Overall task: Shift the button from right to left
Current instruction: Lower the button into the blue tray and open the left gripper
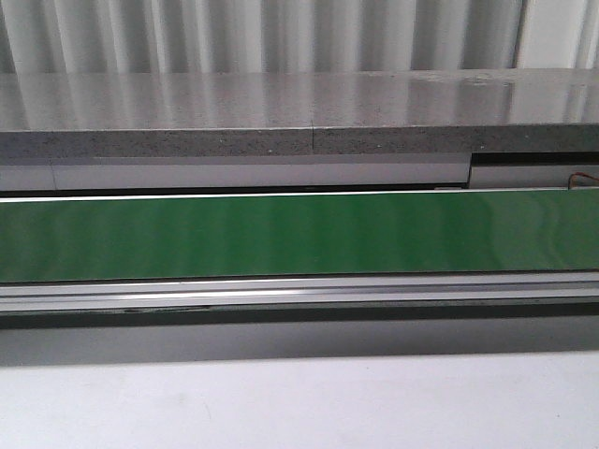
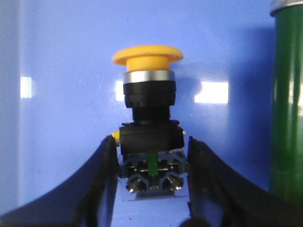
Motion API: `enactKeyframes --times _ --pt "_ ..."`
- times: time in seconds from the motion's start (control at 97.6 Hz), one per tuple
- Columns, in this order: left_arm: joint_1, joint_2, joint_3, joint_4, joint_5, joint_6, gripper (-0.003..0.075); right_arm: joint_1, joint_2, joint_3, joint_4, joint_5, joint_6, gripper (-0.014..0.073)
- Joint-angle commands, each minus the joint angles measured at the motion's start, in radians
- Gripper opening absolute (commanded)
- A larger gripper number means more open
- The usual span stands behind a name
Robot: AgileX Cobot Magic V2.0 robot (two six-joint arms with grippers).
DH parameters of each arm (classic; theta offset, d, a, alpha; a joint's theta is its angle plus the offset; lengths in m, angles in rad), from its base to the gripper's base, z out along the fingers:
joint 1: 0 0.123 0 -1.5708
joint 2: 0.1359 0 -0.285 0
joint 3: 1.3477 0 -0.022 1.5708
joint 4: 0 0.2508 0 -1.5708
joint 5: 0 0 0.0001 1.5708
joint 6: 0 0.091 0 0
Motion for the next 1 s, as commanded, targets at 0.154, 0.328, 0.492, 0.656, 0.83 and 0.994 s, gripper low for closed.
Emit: enactKeyframes --times 0.154,0.328,0.492,0.656,0.83,0.994 --pt "0.002 0.010 -0.030 -0.027 -0.036 0.014 -0.0019 -0.004 0.003 -0.024 -0.002 -0.065 -0.001 -0.0068" --pt "0.002 0.044 -0.030 -0.037 -0.031 0.022 -0.0019 -0.004 0.003 -0.024 -0.002 -0.065 -0.001 -0.0068" --pt "0.002 0.048 -0.030 -0.110 -0.016 0.173 -0.0019 -0.004 0.003 -0.024 -0.002 -0.065 -0.001 -0.0068" --pt "0.002 0.048 -0.030 -0.128 -0.014 0.201 0.0004 -0.004 0.003 -0.024 -0.002 -0.065 -0.001 -0.0068" --pt "0.002 0.048 -0.030 -0.108 -0.016 0.201 0.0169 -0.004 0.003 -0.024 -0.002 -0.065 -0.001 -0.0068" --pt "0.002 0.048 -0.030 -0.098 -0.016 0.201 0.0393 -0.004 0.003 -0.024 -0.002 -0.065 -0.001 -0.0068"
